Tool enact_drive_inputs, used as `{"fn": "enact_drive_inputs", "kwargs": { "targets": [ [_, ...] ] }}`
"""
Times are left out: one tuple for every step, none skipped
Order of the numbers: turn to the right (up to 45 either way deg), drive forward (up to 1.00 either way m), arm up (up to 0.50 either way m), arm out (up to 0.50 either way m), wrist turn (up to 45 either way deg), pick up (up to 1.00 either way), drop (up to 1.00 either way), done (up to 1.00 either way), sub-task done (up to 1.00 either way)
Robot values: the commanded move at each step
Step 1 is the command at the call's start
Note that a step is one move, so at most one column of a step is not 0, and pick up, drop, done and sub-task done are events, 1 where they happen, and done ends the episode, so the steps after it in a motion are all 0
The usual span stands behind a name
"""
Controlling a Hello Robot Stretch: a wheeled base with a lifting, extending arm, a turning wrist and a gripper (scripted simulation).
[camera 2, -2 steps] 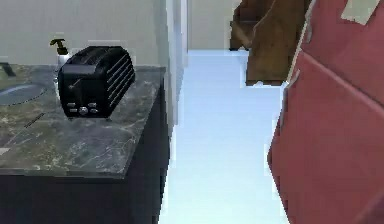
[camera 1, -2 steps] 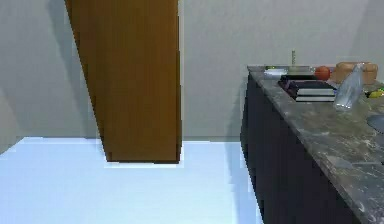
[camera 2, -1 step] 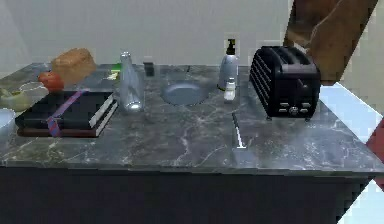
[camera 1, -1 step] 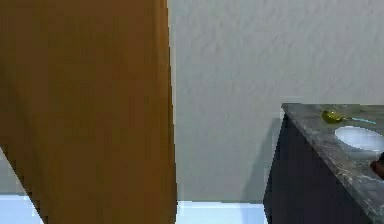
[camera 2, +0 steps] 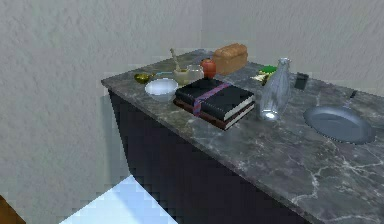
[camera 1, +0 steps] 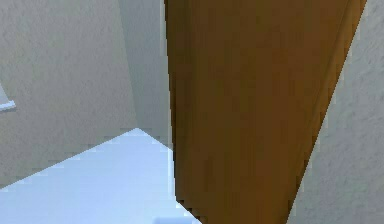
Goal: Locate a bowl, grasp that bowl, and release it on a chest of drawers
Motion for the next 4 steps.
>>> {"fn": "enact_drive_inputs", "kwargs": {
  "targets": [
    [0.0,0.0,0.5,0.0,0.0,0.0,0.0,0.0,0.0],
    [0.0,0.0,0.38,0.0,0.0,0.0,0.0,0.0,0.0],
    [0.0,0.0,0.0,0.5,0.0,0.0,0.0,0.0,0.0],
    [0.0,0.0,0.0,0.0,45.0,0.0,0.0,0.0,0.0]
  ]
}}
